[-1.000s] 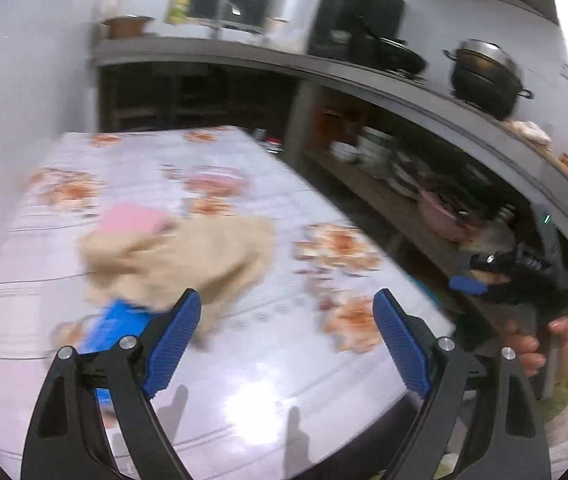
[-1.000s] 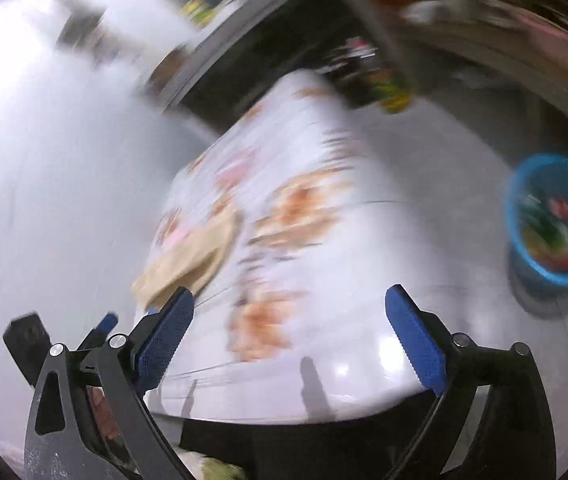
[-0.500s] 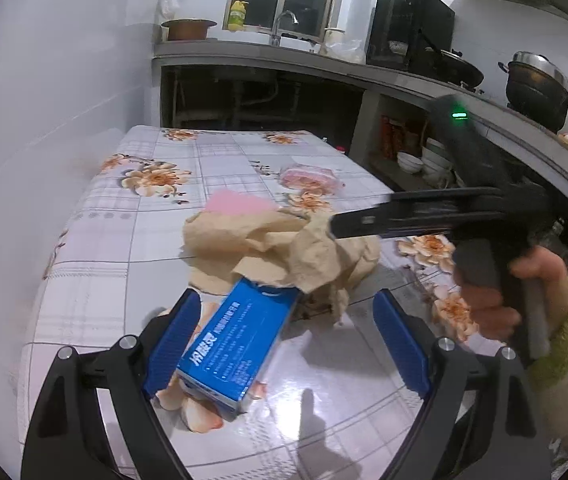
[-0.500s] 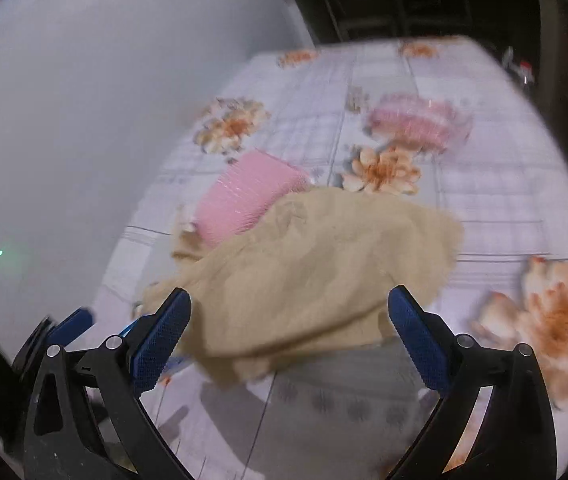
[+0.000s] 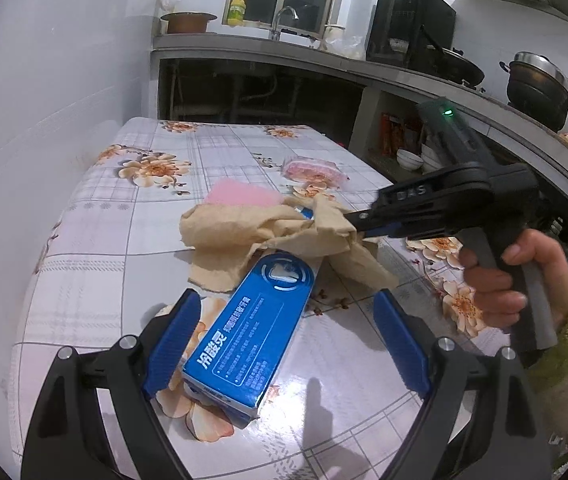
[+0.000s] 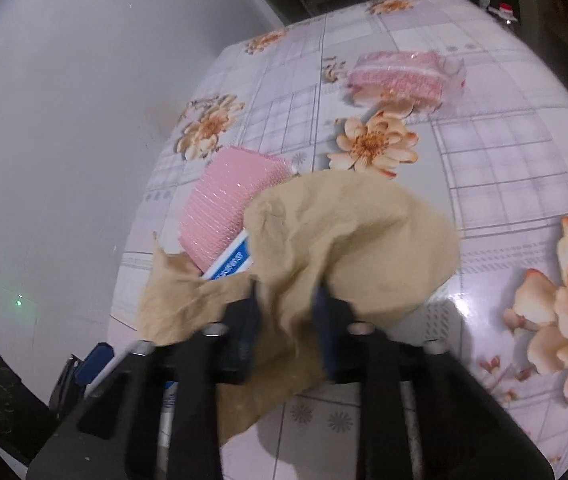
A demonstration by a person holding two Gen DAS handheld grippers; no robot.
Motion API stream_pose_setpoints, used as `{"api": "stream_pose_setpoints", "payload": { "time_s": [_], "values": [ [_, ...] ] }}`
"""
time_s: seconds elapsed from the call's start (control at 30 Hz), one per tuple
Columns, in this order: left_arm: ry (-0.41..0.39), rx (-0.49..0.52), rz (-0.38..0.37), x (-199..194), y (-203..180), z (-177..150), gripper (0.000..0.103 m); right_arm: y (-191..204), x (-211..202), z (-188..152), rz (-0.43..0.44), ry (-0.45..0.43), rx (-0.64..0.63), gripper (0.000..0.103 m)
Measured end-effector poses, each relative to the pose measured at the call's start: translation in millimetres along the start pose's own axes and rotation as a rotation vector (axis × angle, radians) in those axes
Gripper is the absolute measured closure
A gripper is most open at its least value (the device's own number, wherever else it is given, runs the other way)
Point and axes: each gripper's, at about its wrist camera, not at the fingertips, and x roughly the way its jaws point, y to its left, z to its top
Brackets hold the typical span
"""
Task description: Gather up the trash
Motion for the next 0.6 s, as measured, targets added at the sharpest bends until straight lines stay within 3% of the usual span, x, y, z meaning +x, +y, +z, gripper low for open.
{"api": "stream_pose_setpoints", "payload": {
  "time_s": [0.07, 0.17, 0.43, 0.6],
  "values": [
    [0.001, -0.007, 0.003, 2, 2, 0, 0.017, 2, -9, -1, 0.016, -0.019, 0.005, 0.096],
    [0.012, -0.021, 0.007, 6, 5, 1, 0.017, 6, -29, -3, 0.032, -0.063, 0.001, 0.099],
    [0.069, -0.11, -0.038, 20, 17, 0, 0.021, 8, -112, -11, 0.093, -0.236, 0.011, 0.1],
    [0.081, -0.123, -0.076, 22, 14, 1, 0.025, 0, -165, -26, 0.068, -0.345, 0.021, 0.1]
  ]
}}
